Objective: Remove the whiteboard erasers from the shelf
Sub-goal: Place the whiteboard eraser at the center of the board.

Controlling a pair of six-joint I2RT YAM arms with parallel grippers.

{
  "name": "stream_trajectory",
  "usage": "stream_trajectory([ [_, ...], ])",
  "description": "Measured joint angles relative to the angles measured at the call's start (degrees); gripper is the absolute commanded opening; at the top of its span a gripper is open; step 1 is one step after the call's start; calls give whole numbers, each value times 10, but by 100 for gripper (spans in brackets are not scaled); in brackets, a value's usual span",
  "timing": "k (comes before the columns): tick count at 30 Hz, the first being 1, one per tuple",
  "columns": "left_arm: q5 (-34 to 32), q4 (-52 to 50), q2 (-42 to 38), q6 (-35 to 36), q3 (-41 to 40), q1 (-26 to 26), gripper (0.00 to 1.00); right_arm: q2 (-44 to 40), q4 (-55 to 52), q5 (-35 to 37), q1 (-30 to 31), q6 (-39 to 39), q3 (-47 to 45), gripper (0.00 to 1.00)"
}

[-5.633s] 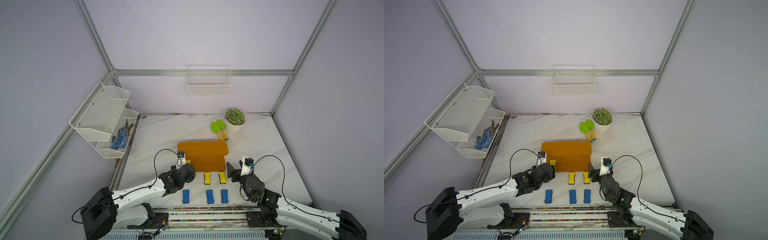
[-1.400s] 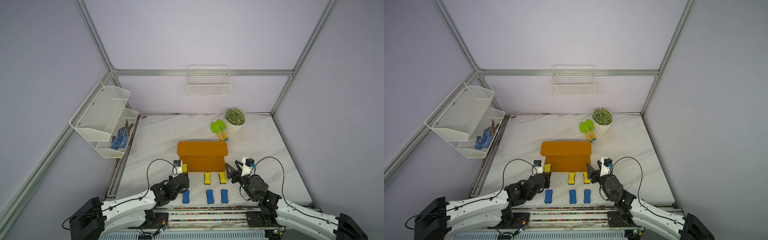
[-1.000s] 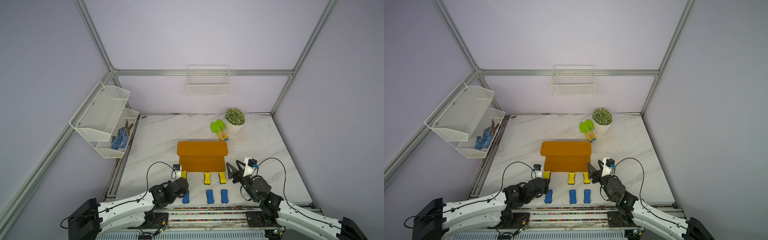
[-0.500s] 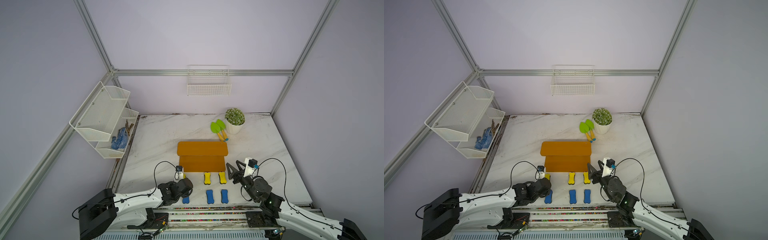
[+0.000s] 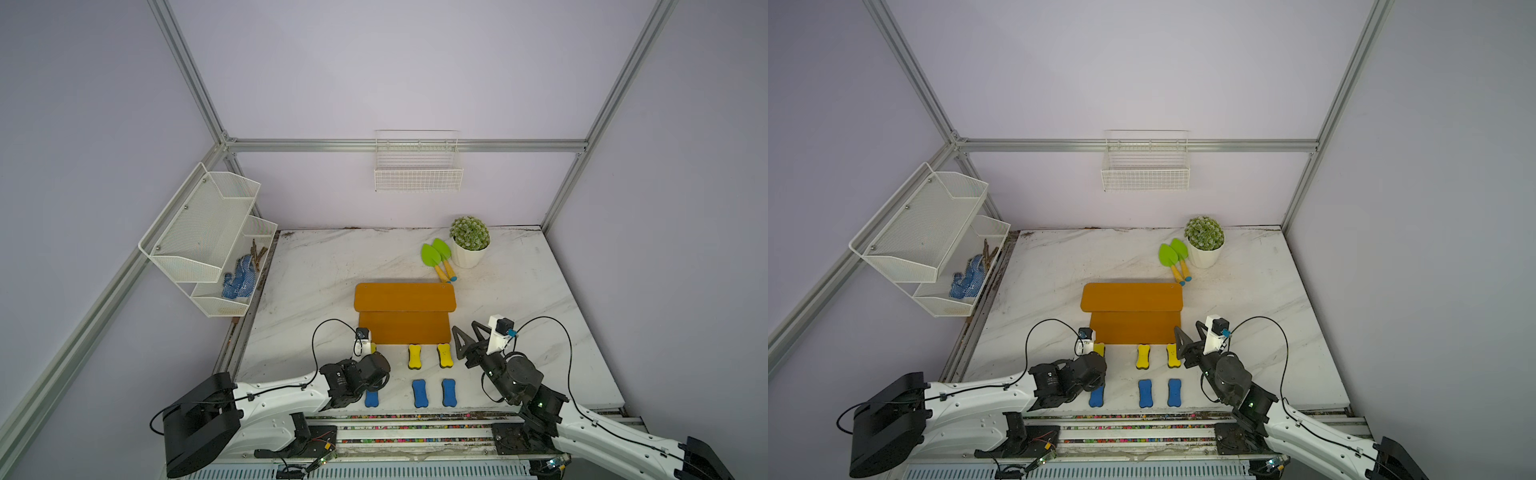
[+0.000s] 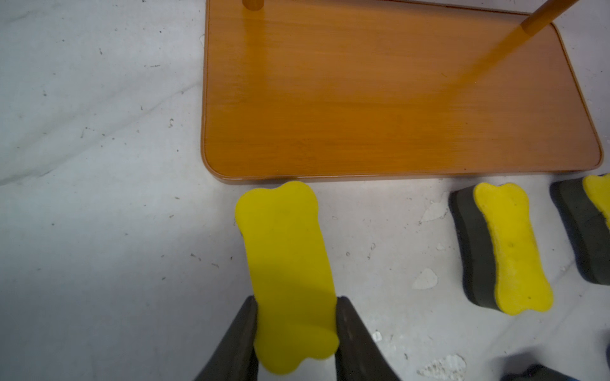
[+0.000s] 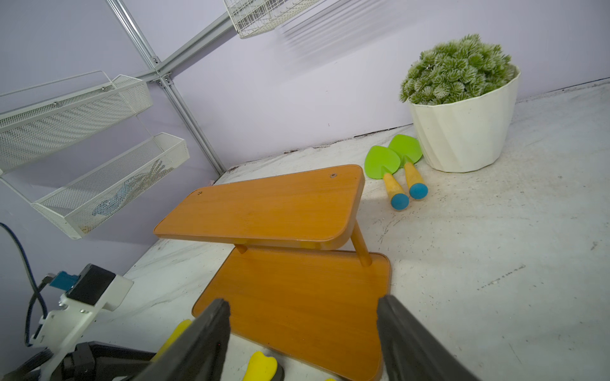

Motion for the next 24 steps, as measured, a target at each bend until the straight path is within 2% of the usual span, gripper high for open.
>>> stream_trajectory([
  [9,0,3,1,0,-1,0,50,-1,-1,0,0,0,0,76],
  [16,1,2,-4,0,-4,0,67,-10,-5,1,0,-3,0,77],
  [20,2,-11,-30,6,-4,0,89,-27,-27,14,0,-21,1,84],
  [22,-5,-23,-71,22,-4,-1,100,-36,-48,30,0,-39,10,91],
  [23,-12,-29,-99,33,-4,-1,100,-40,-61,43,0,-47,19,100],
  [24,-24,-32,-131,45,-4,-1,100,-42,-71,56,0,-60,30,99],
])
